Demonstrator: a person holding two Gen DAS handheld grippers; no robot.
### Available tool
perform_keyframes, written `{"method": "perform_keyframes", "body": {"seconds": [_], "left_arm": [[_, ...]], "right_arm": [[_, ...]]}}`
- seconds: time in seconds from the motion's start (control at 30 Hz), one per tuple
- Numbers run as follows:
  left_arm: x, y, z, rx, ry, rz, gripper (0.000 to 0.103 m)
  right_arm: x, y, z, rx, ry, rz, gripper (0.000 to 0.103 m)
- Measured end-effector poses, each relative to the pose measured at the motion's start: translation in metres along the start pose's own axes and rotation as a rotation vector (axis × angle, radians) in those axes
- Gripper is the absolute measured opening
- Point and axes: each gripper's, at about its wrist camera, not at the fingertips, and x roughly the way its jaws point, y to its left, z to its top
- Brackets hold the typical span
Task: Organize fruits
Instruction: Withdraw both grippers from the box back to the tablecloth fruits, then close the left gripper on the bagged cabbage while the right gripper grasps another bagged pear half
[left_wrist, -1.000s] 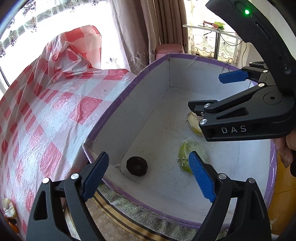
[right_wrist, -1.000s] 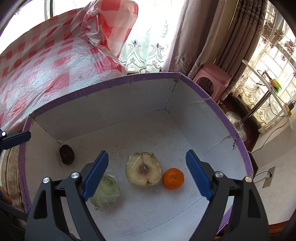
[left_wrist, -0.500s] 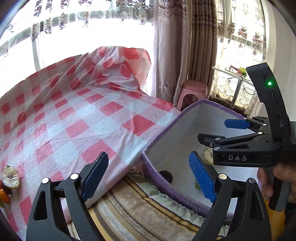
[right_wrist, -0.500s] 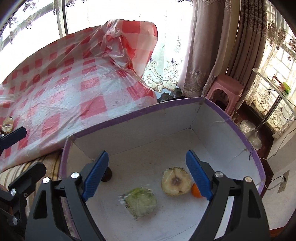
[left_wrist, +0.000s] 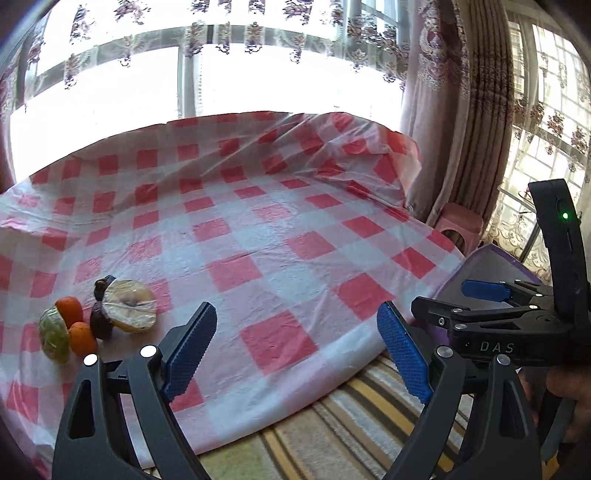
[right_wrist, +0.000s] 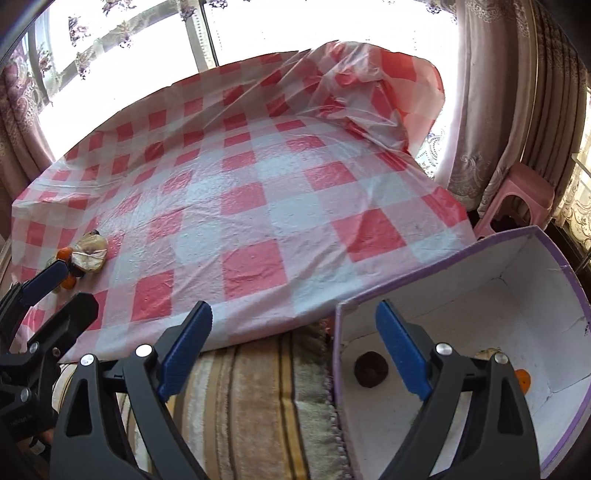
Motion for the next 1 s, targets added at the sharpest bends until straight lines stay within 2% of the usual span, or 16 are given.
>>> {"method": "perform_keyframes", "body": {"seconds": [0.23, 0.57, 0.77, 1.0], "left_arm": [[-0.017, 0.078, -0.01, -0.158, -0.012, 0.11, 0.087], [-0.034, 0.174, -0.027, -0.356, -0.049, 0.269, 0.086], [-0.024, 0.222, -0.044, -0.527, -0.018, 0.261, 0.085], [-0.013, 0.237, -0.05, -0.587, -0.007, 0.254, 0.085]], "right_arm": [[0.025, 0.066, 0.004, -0.087, 0.023, 0.073, 0.09], [0.049, 0.132, 0.015, -0.178, 0.015, 0.151, 0.09], [0.065, 0.172, 0.024, -0.233, 0.021, 0.215, 0.09], [0.083, 0.207, 0.033, -0.249, 0.036, 0.281, 0.09]]}}
